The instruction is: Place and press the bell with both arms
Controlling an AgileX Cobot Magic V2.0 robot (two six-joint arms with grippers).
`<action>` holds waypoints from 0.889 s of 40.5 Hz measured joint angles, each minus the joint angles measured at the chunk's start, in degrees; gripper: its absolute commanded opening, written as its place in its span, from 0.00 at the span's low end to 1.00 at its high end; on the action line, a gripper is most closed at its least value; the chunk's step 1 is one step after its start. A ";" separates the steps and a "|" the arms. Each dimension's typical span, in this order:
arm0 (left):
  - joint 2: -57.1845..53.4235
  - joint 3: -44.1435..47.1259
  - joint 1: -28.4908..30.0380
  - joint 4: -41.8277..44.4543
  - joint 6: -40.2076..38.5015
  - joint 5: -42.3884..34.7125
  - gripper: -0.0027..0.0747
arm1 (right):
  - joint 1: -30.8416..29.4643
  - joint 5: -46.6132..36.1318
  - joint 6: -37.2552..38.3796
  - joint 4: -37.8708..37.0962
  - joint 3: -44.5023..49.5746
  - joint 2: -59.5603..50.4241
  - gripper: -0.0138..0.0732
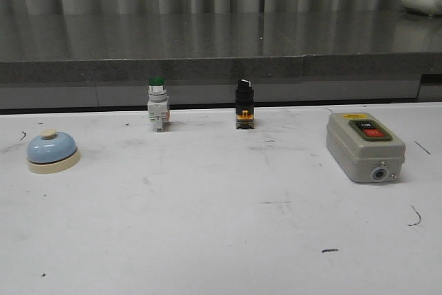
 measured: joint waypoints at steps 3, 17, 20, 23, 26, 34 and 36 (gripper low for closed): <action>0.00 0.00 0.00 0.00 0.00 0.00 0.68 | 0.00 0.00 0.00 0.00 0.00 0.31 0.77; 0.32 0.47 0.00 0.00 0.00 -0.93 0.84 | 0.00 0.00 0.00 0.00 0.00 0.41 0.83; 1.67 -0.36 -0.35 0.00 0.00 -0.82 0.84 | 0.00 0.00 0.00 0.00 0.00 0.41 0.83; 4.07 -1.82 -1.82 0.00 0.24 -0.42 0.84 | 0.00 0.00 0.00 0.00 0.00 0.41 0.83; 7.36 -3.57 -4.00 0.00 1.49 0.17 0.84 | 0.00 0.00 0.00 0.00 0.00 0.41 0.83; 19.47 -9.92 -10.19 2.63 2.35 2.61 0.84 | 0.00 0.00 0.00 0.00 0.00 0.41 0.83; 22.41 -11.75 -11.02 3.07 2.40 3.08 0.84 | 0.00 0.00 0.00 0.00 0.00 0.41 0.83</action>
